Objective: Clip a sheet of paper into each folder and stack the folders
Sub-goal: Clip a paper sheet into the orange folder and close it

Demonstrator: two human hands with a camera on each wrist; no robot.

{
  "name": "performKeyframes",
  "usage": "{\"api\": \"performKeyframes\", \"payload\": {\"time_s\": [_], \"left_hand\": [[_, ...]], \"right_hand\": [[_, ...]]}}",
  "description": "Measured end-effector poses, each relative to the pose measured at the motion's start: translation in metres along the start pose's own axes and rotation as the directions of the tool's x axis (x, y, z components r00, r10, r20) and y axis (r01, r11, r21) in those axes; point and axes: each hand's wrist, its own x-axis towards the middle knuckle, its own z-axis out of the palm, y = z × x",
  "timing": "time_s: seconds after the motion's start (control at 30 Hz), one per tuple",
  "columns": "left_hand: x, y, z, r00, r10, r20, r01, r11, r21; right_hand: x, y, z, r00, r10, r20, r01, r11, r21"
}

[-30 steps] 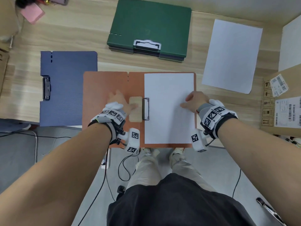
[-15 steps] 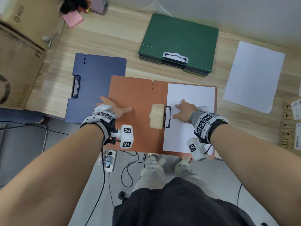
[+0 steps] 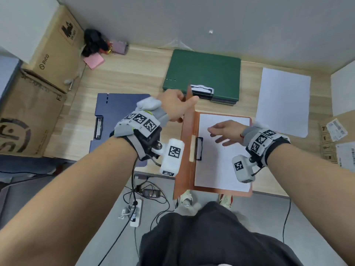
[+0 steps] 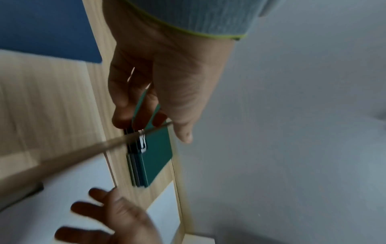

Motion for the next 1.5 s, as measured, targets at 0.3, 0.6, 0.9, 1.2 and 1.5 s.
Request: {"api": "performKeyframes", "payload": {"time_s": [0.3,0.6,0.9,1.2,1.5], "left_hand": [[0.01,0.022,0.077,0.987,-0.03,0.157,0.026,0.999,0.029],[0.031,-0.025,0.154,0.853,-0.428,0.299,0.428,0.901,0.066],[0.025,-0.005,0.157,0.769,-0.563,0.304,0.624,0.765,-0.161],[0.026,0.022,0.148,0.833,-0.483,0.27,0.552,0.759,-0.346],[0.042,0.072,0.084,0.949,-0.309,-0.062,0.221,0.793,-0.568]], "right_hand": [[-0.042,0.037,-0.051,0.97,0.084,-0.23,0.038,0.876,0.481],[-0.009,0.1,-0.052,0.937,0.23,-0.262,-0.141,0.937,0.319],[0.024,0.133,-0.052,0.944,0.226,-0.238,-0.217,0.974,0.065],[0.022,0.139,-0.069,0.969,0.174,-0.175,-0.19,0.978,-0.082],[0.013,0.118,-0.1,0.994,0.104,-0.03,-0.092,0.957,0.276]]}}
